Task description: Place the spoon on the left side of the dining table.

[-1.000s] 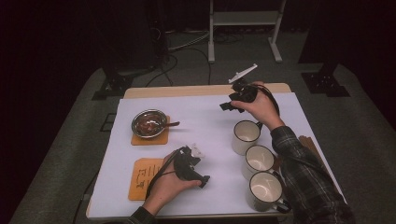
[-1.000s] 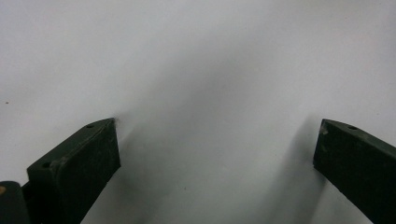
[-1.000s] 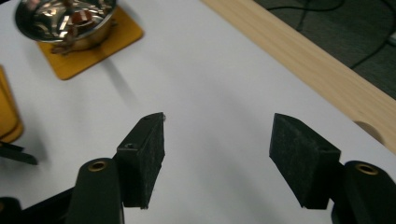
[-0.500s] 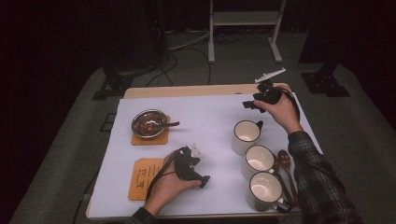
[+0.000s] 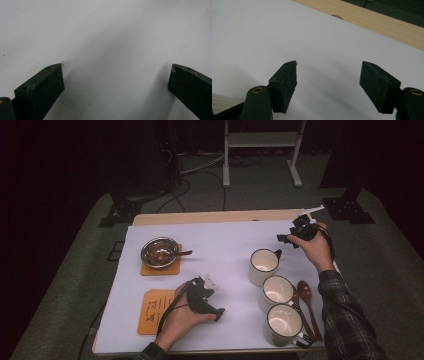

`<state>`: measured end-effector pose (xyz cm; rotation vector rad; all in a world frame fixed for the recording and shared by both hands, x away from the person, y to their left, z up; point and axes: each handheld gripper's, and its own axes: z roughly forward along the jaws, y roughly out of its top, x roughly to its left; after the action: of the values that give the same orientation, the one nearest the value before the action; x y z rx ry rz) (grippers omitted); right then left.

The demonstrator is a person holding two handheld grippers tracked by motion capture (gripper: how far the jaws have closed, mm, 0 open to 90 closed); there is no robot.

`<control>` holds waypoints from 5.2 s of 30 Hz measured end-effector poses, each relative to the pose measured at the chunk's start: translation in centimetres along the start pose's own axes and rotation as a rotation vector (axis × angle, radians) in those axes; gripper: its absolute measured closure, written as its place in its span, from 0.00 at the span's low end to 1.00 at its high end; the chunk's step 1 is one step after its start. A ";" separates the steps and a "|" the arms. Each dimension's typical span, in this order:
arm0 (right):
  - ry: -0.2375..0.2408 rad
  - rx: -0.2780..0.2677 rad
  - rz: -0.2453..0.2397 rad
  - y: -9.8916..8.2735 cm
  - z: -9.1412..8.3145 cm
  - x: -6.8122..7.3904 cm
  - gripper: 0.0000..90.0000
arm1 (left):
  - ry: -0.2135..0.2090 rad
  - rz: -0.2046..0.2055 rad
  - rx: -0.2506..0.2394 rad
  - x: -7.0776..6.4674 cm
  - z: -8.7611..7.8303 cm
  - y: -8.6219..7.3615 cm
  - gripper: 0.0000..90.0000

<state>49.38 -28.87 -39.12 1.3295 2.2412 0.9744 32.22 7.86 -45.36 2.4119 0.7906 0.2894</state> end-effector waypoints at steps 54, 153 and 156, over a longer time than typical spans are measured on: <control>-0.072 -0.042 0.032 -6.8 3.5 -0.9 0.22 | -0.067 -0.018 -0.057 4.5 -4.1 0.6 1.00; -0.070 -0.043 0.035 -6.8 3.5 -0.9 0.22 | 0.150 -0.293 -0.083 22.7 -2.4 5.7 1.00; -0.070 -0.043 0.036 -6.8 3.5 -0.9 0.22 | 0.165 -0.311 -0.087 23.4 -2.5 5.5 1.00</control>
<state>47.74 -30.54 -46.48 1.3686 2.1399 0.9682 52.63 19.39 -39.57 2.1634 1.1856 0.3924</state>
